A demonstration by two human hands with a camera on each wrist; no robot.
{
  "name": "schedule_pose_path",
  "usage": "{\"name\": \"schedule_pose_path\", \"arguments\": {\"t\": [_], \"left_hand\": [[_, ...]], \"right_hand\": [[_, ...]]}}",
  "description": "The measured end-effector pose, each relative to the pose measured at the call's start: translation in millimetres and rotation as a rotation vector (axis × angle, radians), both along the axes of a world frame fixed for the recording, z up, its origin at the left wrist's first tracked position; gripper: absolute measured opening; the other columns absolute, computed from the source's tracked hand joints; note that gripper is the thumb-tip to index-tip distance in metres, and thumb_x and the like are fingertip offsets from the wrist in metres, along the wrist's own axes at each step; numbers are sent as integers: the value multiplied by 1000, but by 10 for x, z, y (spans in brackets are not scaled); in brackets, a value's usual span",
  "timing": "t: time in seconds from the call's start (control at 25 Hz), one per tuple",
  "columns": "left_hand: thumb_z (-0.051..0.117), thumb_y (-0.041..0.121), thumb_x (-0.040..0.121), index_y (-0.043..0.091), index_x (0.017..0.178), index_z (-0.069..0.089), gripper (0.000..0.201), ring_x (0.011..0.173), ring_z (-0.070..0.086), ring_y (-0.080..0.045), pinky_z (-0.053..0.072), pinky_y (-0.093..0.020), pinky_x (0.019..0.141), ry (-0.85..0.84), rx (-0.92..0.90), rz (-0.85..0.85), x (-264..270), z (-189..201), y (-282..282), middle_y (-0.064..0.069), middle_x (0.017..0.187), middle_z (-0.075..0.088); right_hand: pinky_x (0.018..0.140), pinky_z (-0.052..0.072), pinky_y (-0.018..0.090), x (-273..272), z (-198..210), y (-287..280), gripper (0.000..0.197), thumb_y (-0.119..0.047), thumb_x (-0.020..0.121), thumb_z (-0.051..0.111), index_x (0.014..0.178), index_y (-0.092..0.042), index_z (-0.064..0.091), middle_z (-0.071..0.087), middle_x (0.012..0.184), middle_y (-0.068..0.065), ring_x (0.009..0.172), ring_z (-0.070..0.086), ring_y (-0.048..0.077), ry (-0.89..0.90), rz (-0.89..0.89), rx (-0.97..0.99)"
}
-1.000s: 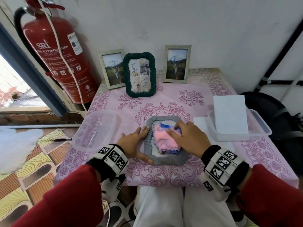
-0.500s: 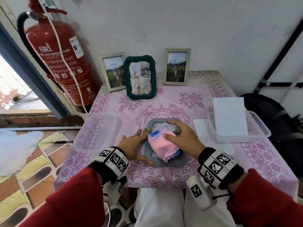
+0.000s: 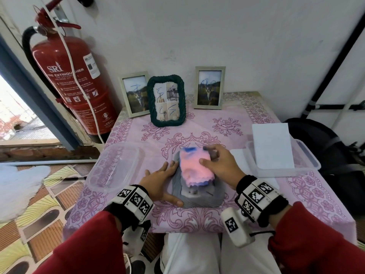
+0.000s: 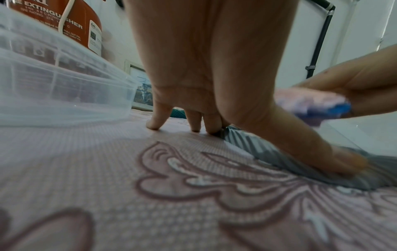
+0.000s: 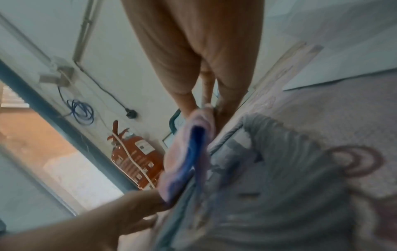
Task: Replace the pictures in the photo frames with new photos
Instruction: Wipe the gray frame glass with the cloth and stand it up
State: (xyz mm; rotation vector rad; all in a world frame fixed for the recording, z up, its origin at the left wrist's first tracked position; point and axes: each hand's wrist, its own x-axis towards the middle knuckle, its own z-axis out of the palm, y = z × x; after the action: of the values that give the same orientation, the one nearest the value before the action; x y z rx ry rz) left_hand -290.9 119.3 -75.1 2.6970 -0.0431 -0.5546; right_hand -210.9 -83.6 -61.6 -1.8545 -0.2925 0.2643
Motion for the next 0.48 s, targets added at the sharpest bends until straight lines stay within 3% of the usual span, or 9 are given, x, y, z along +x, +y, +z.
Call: {"name": "schedule_pose_path", "arguments": {"t": [0.12, 0.2, 0.28, 0.4, 0.48], "left_hand": [[78, 56, 60, 28, 149, -8, 127, 146, -7, -17, -4, -65, 111, 3, -6, -5, 5, -6, 2, -1, 159, -4], [78, 55, 60, 27, 149, -7, 126, 146, -7, -17, -4, -64, 111, 0, -6, -5, 7, -11, 6, -1, 159, -5], [78, 56, 60, 27, 149, -6, 126, 146, -7, -16, -4, -64, 111, -4, -4, -2, 5, -19, 8, -1, 159, -5], [78, 57, 59, 27, 149, -7, 127, 146, -7, -15, -4, -64, 111, -3, -5, 1, 8, -30, 8, 0, 159, -5], [78, 57, 60, 28, 149, -7, 127, 146, -7, -16, -4, -64, 111, -4, -6, 1, 9, -28, 10, 0, 159, -5]], "right_hand": [[89, 40, 24, -55, -56, 5, 43, -14, 78, 70, 118, -9, 54, 50, 116, 12, 109, 50, 24, -198, 119, -490], [91, 39, 28, -92, -46, 11, 41, -22, 78, 68, 114, -11, 52, 42, 117, 11, 109, 45, 25, -365, 101, -682], [85, 41, 30, -95, -20, 19, 36, -19, 82, 65, 112, -7, 48, 47, 110, 13, 103, 53, 28, -293, 87, -603], [80, 48, 37, -84, -10, 9, 23, -17, 88, 58, 105, -2, 50, 55, 87, 15, 90, 62, 34, -133, 63, -397], [82, 50, 39, -77, -9, -14, 25, -21, 89, 59, 105, -3, 52, 57, 92, 15, 92, 62, 33, -139, 47, -378]]}}
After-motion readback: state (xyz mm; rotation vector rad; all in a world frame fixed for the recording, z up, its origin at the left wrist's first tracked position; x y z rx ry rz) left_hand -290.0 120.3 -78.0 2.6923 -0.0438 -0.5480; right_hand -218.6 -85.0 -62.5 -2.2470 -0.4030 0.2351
